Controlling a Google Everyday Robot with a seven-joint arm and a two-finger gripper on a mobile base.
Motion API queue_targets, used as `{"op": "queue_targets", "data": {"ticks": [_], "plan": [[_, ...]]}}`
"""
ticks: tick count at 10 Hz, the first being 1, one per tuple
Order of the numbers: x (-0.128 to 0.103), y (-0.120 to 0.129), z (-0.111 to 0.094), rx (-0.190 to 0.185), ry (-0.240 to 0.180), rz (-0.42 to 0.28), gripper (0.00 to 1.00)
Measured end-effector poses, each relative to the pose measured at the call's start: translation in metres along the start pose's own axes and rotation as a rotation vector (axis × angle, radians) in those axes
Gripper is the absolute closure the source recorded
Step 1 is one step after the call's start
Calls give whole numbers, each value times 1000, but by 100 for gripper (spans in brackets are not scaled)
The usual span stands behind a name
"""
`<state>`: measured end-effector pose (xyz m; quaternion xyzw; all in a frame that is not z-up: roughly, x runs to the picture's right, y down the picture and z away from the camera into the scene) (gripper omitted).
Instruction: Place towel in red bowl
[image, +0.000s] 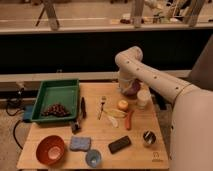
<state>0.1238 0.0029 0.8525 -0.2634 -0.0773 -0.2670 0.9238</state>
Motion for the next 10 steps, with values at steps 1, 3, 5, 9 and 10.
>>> {"op": "queue_targets", "data": {"ticks": [1, 3, 5, 9, 10], "plan": [[0, 8, -5, 2, 3, -10, 96], [-8, 14, -11, 8, 1, -31, 96], [-7, 21, -13, 22, 5, -41, 96], [-43, 25, -30, 45, 12, -108, 96], [-46, 27, -33, 51, 18, -118, 96]]}}
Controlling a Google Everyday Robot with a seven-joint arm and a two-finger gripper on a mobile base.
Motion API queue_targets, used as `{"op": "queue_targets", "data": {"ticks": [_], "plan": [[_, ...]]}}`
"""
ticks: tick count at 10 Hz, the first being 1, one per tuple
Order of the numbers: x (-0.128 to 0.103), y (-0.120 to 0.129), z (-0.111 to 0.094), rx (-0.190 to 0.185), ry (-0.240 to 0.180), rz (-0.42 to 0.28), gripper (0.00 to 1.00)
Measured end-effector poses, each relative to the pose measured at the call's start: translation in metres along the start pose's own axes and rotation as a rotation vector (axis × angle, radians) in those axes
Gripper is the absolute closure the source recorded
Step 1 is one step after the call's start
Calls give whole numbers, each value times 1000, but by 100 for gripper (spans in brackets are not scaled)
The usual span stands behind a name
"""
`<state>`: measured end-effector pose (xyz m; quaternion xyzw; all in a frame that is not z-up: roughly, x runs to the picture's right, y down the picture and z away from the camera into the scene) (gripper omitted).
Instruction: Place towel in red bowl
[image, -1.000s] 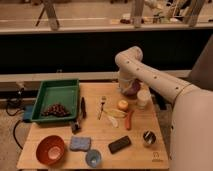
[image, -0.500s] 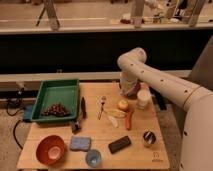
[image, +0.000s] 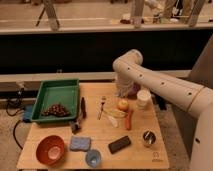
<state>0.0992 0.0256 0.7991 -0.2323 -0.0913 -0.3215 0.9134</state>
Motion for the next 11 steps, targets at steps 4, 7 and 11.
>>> {"op": "queue_targets", "data": {"ticks": [4, 7, 11], "plan": [[-39, 3, -7, 4, 1, -67, 96], [-65, 1, -14, 4, 1, -128, 96], [-118, -8, -21, 8, -1, -225, 96]]}}
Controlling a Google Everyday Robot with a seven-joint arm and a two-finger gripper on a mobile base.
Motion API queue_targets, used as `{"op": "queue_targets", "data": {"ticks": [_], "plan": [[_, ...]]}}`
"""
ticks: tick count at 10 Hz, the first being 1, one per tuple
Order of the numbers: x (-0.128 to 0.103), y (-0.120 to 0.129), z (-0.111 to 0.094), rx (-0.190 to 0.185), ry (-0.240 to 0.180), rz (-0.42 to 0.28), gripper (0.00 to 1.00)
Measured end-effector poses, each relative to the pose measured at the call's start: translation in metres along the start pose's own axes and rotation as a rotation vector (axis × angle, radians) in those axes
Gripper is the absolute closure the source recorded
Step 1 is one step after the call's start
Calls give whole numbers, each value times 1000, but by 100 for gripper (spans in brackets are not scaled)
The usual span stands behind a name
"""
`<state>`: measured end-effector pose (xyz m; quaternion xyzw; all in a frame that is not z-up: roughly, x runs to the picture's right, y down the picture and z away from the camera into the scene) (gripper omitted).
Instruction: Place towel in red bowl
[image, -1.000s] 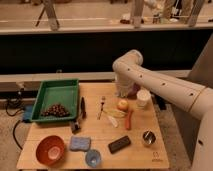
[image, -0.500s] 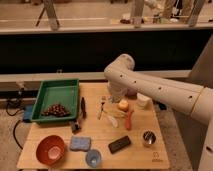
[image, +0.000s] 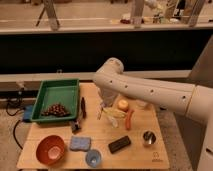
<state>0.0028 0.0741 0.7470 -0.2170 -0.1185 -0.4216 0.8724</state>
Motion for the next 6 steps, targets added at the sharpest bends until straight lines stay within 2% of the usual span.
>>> {"op": "queue_targets", "data": {"ticks": [3, 6], "plan": [[-25, -4, -8, 3, 1, -53, 96], [-69, -24, -17, 4, -6, -120, 96]]}}
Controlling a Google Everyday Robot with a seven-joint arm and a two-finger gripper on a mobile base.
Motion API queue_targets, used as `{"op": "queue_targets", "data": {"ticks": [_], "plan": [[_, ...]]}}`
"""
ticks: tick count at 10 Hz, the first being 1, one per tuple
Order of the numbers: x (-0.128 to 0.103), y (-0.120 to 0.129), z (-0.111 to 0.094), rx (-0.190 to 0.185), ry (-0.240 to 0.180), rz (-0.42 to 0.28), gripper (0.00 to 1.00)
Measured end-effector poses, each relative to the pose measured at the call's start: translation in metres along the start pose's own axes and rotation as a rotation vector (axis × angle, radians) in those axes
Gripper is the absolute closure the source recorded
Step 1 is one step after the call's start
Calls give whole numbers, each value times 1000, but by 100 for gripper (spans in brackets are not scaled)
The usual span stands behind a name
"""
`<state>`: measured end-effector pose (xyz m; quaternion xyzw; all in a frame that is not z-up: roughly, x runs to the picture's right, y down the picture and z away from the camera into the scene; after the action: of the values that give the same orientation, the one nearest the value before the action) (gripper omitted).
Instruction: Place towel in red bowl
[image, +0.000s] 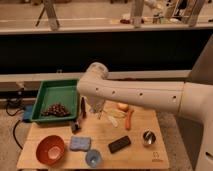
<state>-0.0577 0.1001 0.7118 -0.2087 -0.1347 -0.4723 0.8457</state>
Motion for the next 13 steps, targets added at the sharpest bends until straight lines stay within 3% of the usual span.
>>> {"op": "queue_targets", "data": {"ticks": [8, 13], "plan": [[-95, -34, -14, 0, -32, -144, 96], [-130, -57, -10, 25, -53, -195, 96]]}}
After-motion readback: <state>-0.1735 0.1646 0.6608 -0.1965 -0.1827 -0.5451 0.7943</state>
